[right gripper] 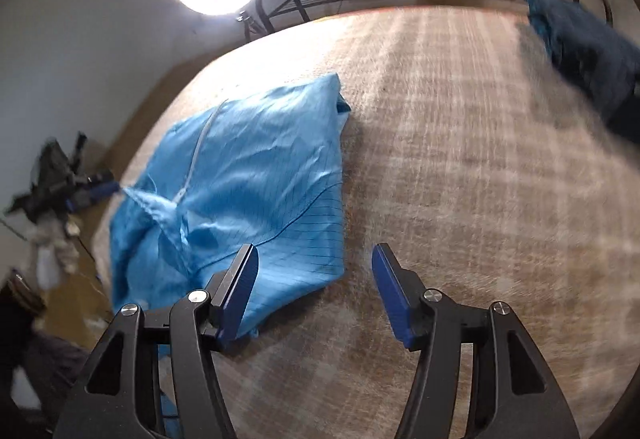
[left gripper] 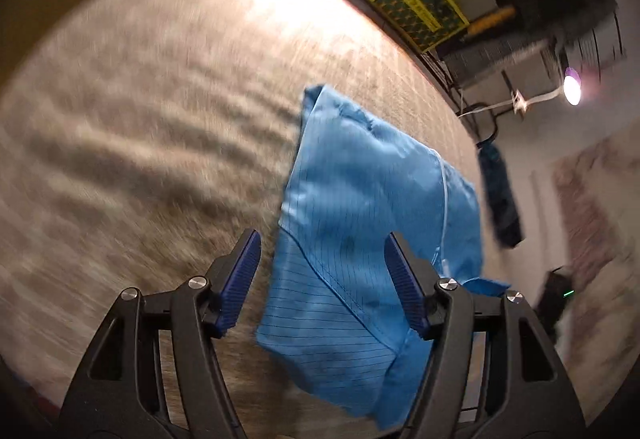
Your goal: Fold large clothes
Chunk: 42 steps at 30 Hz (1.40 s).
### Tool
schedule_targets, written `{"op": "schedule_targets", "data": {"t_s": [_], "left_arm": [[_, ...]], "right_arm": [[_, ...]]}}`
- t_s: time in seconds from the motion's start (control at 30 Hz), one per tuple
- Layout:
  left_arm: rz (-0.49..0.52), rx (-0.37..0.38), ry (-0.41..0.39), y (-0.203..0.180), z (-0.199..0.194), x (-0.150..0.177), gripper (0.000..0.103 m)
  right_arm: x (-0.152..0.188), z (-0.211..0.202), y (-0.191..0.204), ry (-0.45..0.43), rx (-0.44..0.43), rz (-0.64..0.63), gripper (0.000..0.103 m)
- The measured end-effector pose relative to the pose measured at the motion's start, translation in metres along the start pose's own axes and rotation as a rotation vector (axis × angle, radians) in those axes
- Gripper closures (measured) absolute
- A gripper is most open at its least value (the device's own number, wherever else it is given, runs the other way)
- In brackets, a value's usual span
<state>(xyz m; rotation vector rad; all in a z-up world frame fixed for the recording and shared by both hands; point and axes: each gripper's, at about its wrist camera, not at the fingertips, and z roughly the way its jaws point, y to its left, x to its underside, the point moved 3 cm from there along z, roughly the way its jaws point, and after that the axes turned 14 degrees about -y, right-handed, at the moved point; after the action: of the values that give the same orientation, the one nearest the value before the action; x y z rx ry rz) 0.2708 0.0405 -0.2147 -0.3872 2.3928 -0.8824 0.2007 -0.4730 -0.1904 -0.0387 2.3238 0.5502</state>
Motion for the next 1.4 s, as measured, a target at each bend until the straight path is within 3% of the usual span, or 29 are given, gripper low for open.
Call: {"op": "schedule_targets", "data": {"t_s": [0.2, 0.5, 0.53, 0.67, 0.77, 0.8, 0.93, 1.03, 1.13, 1.4], "left_arm": [[-0.075, 0.051, 0.104, 0.014, 0.030, 0.002, 0.037], [-0.096, 0.151, 0.138, 0.006, 0.057, -0.012, 0.037], [-0.095, 0.154, 0.141, 0.005, 0.059, -0.011, 0.037], [-0.113, 0.164, 0.128, 0.000, 0.066, -0.014, 0.037], [-0.096, 0.154, 0.127, -0.009, 0.075, -0.014, 0.038], [-0.083, 0.145, 0.120, -0.012, 0.076, -0.014, 0.040], [-0.032, 0.071, 0.106, -0.020, 0.084, -0.011, 0.071], [0.053, 0.030, 0.078, -0.034, 0.081, -0.007, 0.089], [0.130, 0.021, 0.042, -0.053, 0.071, -0.006, 0.094], [0.198, 0.080, -0.022, -0.098, 0.045, -0.007, 0.096]], "right_arm": [[0.008, 0.028, -0.018, 0.073, -0.106, 0.160, 0.044], [-0.010, 0.061, -0.032, 0.065, -0.310, 0.340, 0.047], [-0.013, 0.064, -0.030, 0.062, -0.318, 0.339, 0.048], [-0.019, 0.088, -0.017, 0.091, -0.366, 0.348, 0.069], [-0.020, 0.100, -0.001, 0.104, -0.391, 0.340, 0.070], [-0.020, 0.103, 0.002, 0.106, -0.393, 0.338, 0.070], [-0.017, 0.106, 0.016, 0.108, -0.355, 0.316, 0.084], [-0.013, 0.097, 0.021, 0.106, -0.322, 0.300, 0.091], [-0.018, 0.091, 0.042, 0.092, -0.283, 0.219, 0.096], [-0.031, 0.050, 0.067, 0.034, -0.215, 0.069, 0.098]]}}
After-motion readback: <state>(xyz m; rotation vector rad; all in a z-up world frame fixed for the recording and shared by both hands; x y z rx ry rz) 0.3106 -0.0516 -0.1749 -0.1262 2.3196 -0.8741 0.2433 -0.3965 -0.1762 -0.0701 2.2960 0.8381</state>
